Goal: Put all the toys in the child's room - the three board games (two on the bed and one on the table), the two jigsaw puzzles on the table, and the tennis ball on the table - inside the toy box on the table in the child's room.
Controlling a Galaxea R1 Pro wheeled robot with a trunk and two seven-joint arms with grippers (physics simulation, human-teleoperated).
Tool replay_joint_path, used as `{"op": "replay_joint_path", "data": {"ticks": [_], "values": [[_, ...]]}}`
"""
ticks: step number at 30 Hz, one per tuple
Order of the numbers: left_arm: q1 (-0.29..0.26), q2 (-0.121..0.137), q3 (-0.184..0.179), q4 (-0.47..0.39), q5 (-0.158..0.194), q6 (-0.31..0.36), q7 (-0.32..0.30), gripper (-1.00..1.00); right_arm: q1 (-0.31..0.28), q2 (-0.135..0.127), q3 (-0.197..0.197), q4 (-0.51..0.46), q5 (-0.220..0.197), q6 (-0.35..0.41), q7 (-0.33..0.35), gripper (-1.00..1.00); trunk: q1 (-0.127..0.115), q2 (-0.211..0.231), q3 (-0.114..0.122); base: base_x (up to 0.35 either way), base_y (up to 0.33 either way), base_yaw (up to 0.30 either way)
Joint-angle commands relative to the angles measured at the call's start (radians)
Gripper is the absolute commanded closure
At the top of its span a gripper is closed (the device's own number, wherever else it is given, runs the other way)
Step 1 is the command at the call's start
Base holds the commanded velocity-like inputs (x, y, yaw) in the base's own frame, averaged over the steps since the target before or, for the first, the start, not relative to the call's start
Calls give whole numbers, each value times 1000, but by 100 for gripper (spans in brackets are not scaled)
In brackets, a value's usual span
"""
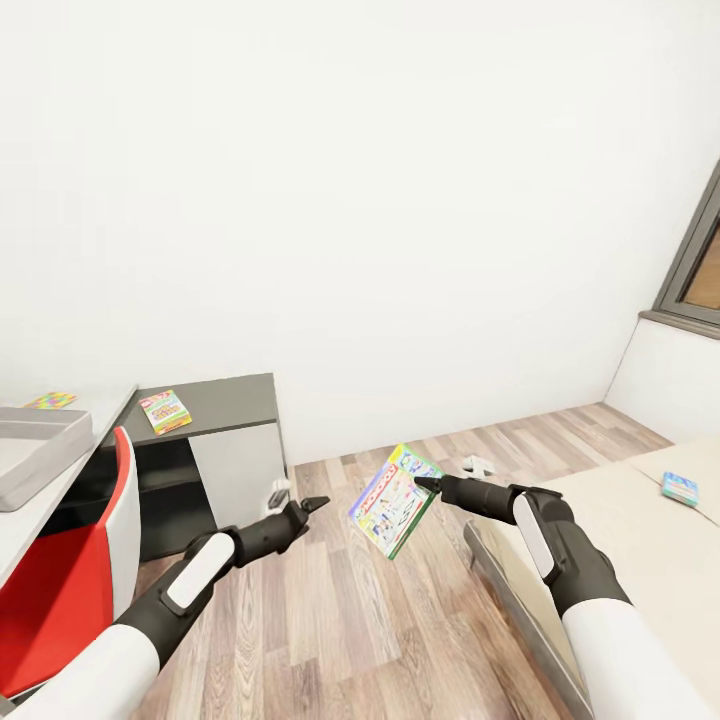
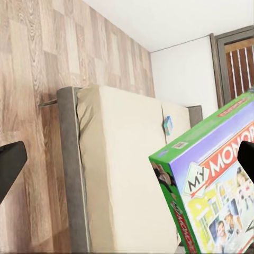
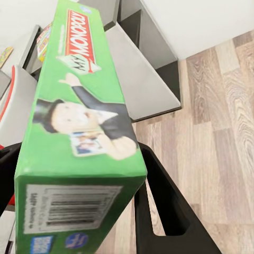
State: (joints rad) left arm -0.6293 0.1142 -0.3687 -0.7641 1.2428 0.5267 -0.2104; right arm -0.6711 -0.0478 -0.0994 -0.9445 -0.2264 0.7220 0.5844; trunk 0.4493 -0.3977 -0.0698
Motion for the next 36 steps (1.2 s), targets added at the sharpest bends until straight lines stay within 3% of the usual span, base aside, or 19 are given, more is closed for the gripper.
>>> {"op": "replay_joint_path", "data": {"ticks": [1, 11, 19, 36], "values": [[-1, 1, -3, 3, 4, 4, -1, -100, -1, 0, -2, 0, -3, 6, 2, 100, 1, -2, -2, 0, 0, 0], [-1, 2, -2, 22, 3, 11, -1, -100, -1, 1, -2, 0, -4, 6, 3, 100, 1, -2, -2, 33, 0, 0], [-1, 6, -1, 21, 2, 11, -1, -100, -1, 2, -1, 0, -5, 7, 3, 100, 1, -2, -2, 253, -38, 0], [-1, 66, 1, 7, 3, 12, -1, -100, 1, 0, -3, 0, -4, 11, 3, 100, 1, -2, -2, 321, -14, 0]]}}
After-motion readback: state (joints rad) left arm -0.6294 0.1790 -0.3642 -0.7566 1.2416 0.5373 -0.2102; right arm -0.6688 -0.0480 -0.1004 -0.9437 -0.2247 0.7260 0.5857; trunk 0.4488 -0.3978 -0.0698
